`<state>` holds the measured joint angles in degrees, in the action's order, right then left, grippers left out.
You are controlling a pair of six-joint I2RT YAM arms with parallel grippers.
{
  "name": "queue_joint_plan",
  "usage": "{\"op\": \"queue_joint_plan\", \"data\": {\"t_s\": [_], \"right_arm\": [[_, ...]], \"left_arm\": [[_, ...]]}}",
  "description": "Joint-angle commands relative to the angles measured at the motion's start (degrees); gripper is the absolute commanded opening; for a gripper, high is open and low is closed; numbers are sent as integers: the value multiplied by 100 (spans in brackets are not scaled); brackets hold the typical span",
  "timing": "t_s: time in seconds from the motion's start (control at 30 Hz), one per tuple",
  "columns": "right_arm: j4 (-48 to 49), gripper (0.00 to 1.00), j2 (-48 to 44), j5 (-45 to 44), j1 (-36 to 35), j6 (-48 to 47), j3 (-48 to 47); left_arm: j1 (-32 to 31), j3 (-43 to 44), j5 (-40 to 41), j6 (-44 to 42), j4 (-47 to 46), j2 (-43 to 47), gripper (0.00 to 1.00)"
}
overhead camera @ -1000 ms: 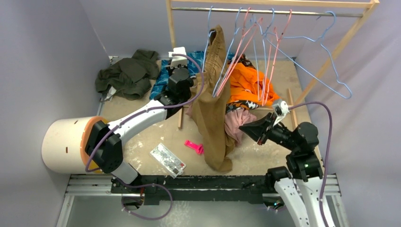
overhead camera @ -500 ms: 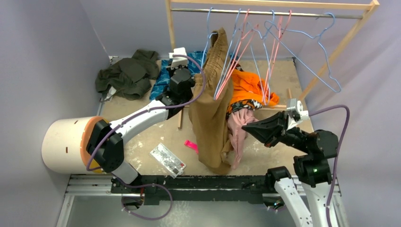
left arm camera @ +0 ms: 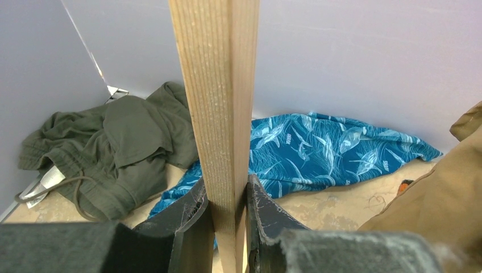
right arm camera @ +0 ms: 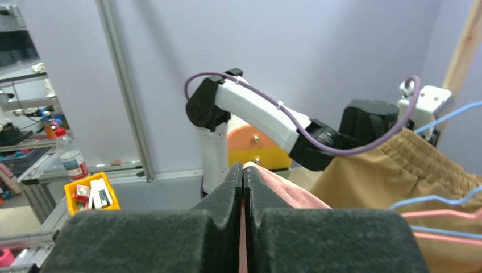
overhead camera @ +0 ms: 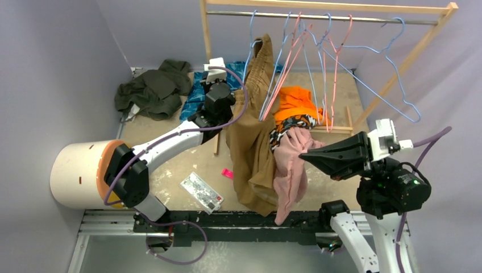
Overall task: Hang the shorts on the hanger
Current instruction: Move the shorts from the center of the board.
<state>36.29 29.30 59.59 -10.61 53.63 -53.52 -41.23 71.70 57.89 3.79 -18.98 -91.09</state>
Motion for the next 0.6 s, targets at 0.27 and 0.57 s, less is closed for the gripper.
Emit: {"op": "queue_joint_plan", "data": {"t_s": [0.27, 0.57], "right_arm": [[1291, 0, -293, 399, -81, 694, 281], [-2218, 0, -687, -430, -81, -1649, 1344]], "left_arm": [[-48, -53, 729, -309, 395, -170, 0], [-95, -90, 776, -343, 470, -219, 0]]}}
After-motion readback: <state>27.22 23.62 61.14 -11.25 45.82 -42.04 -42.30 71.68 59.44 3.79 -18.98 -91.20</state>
